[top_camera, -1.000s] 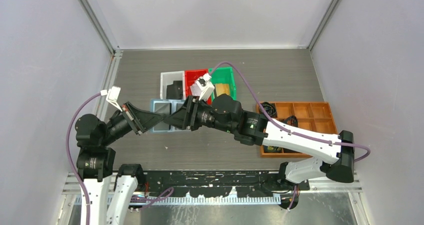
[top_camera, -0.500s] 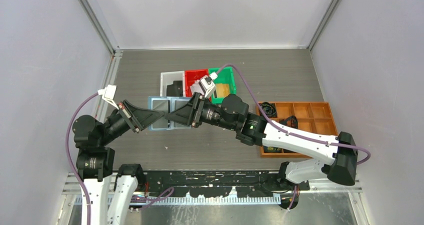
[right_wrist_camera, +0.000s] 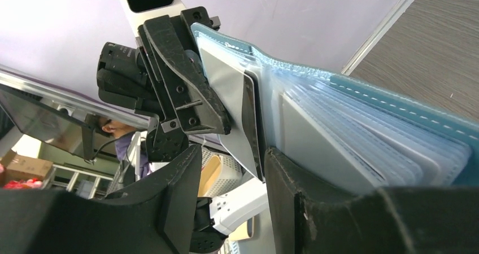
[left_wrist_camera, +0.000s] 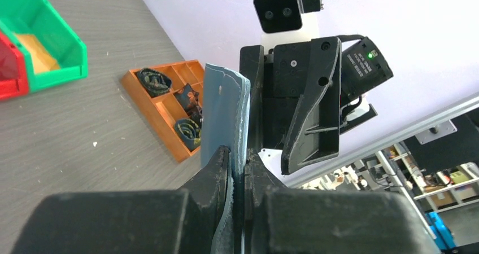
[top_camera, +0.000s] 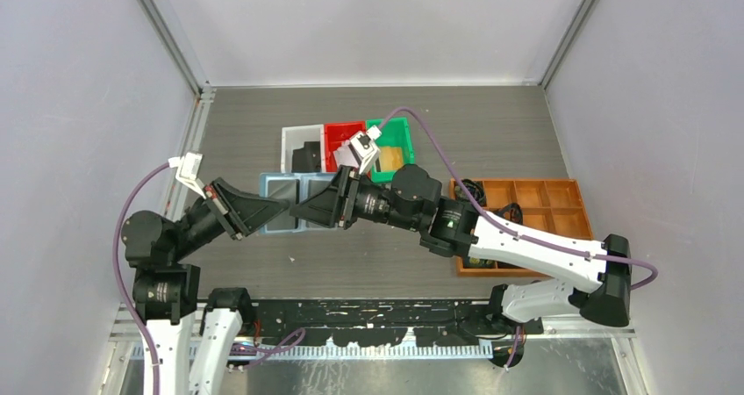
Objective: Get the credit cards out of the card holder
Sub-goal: Remove the credit card from the card holder.
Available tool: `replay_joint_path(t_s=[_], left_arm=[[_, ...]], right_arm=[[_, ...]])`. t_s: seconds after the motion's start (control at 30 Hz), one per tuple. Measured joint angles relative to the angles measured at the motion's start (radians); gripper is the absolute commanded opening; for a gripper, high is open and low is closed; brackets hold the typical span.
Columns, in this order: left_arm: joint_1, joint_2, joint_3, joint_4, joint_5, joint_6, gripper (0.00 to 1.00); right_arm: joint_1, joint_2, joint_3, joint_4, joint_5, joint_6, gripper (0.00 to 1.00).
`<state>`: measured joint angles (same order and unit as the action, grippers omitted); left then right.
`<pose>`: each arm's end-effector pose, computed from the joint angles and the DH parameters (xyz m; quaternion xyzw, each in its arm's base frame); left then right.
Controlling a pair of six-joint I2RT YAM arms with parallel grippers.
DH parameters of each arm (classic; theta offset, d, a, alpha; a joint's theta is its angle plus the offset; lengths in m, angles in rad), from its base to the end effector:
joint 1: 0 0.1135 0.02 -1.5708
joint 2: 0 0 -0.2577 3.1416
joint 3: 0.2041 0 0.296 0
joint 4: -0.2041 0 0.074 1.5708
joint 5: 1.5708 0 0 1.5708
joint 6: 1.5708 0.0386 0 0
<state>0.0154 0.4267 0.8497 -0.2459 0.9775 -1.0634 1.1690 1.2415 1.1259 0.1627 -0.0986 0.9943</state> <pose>0.1197 -0.0302 0.4107 0.0179 0.6711 -0.5997 0.4355 0.1310 0.3179 0.3888 -0.0957 0.6837 0.6539 0.3095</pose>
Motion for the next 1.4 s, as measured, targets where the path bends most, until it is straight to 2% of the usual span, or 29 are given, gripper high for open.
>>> replay_joint_path(t_s=[0.2, 0.37, 0.57, 0.7, 0.87, 1.13, 1.4], left_arm=[[0.000, -0.017, 0.012, 0.021, 0.010, 0.040, 0.00], [0.000, -0.022, 0.017, -0.007, 0.031, 0.133, 0.00], [-0.011, -0.015, 0.060, -0.114, 0.145, 0.225, 0.00], [-0.022, -0.014, 0.102, -0.119, 0.211, 0.236, 0.00], [-0.023, -0.014, 0.117, -0.119, 0.250, 0.238, 0.00], [-0.024, -0.014, 0.117, -0.135, 0.262, 0.254, 0.00], [-0.024, -0.014, 0.117, -0.148, 0.248, 0.277, 0.00]], right_arm=[[0.008, 0.012, 0.058, -0.075, -0.008, -0.031, 0.49], [0.012, 0.010, 0.089, -0.130, -0.006, -0.085, 0.65], [0.005, -0.026, 0.225, -0.267, 0.060, -0.307, 0.77], [-0.011, -0.047, 0.248, -0.306, 0.091, -0.455, 0.94], [-0.024, -0.046, 0.223, -0.338, 0.002, -0.549, 0.96], [-0.146, -0.114, 0.072, -0.230, -0.274, -0.415, 0.92], [-0.161, -0.116, 0.014, -0.095, -0.433, -0.260, 0.91]])
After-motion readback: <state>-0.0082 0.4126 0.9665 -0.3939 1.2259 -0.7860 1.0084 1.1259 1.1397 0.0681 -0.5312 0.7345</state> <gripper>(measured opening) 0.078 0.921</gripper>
